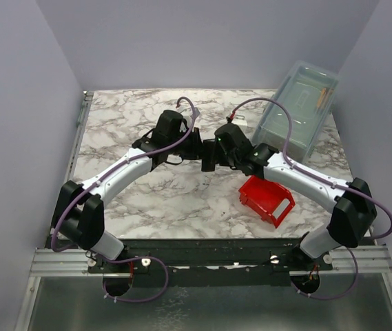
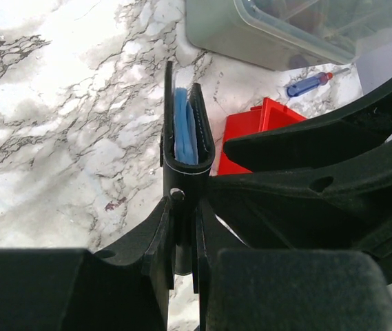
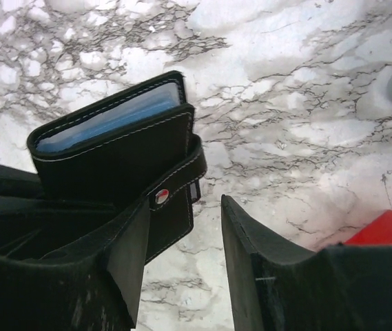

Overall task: Put the credit cards into the card holder
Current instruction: Open the card holder at the center of the board.

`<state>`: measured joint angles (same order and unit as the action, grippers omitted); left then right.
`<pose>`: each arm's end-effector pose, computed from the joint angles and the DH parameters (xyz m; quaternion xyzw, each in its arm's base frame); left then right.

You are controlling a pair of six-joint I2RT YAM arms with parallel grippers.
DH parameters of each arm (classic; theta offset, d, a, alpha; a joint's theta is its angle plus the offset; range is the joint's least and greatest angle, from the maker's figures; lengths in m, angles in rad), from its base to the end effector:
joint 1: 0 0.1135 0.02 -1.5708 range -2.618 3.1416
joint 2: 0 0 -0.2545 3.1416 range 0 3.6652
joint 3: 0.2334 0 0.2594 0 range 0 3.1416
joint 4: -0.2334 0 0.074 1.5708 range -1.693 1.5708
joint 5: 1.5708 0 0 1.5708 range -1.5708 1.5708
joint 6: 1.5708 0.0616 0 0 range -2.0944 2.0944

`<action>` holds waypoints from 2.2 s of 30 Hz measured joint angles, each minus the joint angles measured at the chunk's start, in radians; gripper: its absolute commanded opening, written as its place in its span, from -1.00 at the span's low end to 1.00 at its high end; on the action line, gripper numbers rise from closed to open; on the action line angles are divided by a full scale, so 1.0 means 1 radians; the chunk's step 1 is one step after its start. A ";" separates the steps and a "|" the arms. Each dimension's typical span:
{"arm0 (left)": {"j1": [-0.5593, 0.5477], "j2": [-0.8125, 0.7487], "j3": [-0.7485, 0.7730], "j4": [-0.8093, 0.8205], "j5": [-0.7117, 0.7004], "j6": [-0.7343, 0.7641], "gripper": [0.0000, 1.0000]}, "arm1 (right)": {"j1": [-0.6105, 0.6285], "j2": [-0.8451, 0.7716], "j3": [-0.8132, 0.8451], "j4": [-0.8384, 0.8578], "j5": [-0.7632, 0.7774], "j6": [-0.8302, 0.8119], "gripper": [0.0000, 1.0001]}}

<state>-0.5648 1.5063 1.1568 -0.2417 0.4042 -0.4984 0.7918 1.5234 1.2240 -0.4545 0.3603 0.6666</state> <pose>0.2993 -0.2184 0.2646 0.1231 0.8609 -0.3863 0.3075 0.2703 0.2429 0.2605 0.0145 0.9056 0.1377 0.4010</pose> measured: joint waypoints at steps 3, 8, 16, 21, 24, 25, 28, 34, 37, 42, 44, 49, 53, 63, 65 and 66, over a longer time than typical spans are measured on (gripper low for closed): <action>0.000 0.000 -0.010 0.000 -0.010 0.003 -1.00 | 0.008 0.021 0.005 -0.026 0.059 0.029 -0.13; -0.007 -0.022 -0.011 0.000 -0.011 0.008 -1.00 | -0.006 0.051 0.006 -0.189 0.200 0.070 -0.16; -0.007 -0.041 -0.011 -0.006 -0.033 0.031 -1.00 | -0.008 -0.132 -0.099 -0.036 0.047 -0.012 0.24; -0.007 -0.043 -0.011 -0.017 -0.028 0.050 -1.00 | -0.008 -0.227 -0.153 0.149 -0.101 -0.047 0.31; -0.007 -0.049 -0.011 -0.019 -0.027 0.059 -1.00 | -0.008 -0.187 -0.138 0.195 -0.137 -0.061 0.32; -0.007 -0.050 -0.011 -0.019 -0.026 0.061 -1.00 | -0.008 -0.172 -0.137 0.206 -0.145 -0.066 0.31; -0.006 -0.050 -0.011 -0.031 -0.024 0.072 -1.00 | -0.008 -0.137 -0.137 0.212 -0.151 -0.079 0.16; -0.005 -0.051 -0.011 -0.037 -0.019 0.083 -1.00 | -0.017 -0.125 -0.137 0.214 -0.148 -0.088 0.13; -0.005 -0.051 -0.011 -0.036 -0.006 0.089 -1.00 | -0.024 -0.108 -0.137 0.217 -0.149 -0.091 0.14; -0.007 -0.051 -0.016 -0.045 -0.010 0.103 -1.00 | -0.033 -0.080 -0.132 0.228 -0.164 -0.092 0.15; -0.006 -0.051 -0.017 -0.046 -0.014 0.108 -1.00 | -0.033 -0.073 -0.131 0.229 -0.167 -0.091 0.18; -0.006 -0.051 -0.019 -0.060 -0.024 0.119 -1.00 | -0.038 -0.056 -0.130 0.238 -0.210 -0.092 0.16; -0.006 -0.051 -0.020 -0.081 -0.050 0.122 -1.00 | -0.042 -0.031 -0.131 0.258 -0.241 -0.083 0.02; -0.005 -0.051 -0.039 -0.101 -0.106 0.123 -1.00 | -0.040 0.054 -0.108 0.256 -0.238 -0.026 -0.05; -0.004 -0.051 -0.041 -0.101 -0.109 0.123 -1.00 | -0.040 0.062 -0.103 0.251 -0.234 -0.016 -0.07; -0.003 -0.051 -0.041 -0.101 -0.109 0.123 -1.00 | -0.039 0.065 -0.102 0.251 -0.227 -0.011 -0.10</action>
<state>-0.5674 1.4548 1.1156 -0.3431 0.2947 -0.3756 0.7532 1.5883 1.1217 -0.2039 0.1329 0.6552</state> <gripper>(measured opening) 0.158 0.475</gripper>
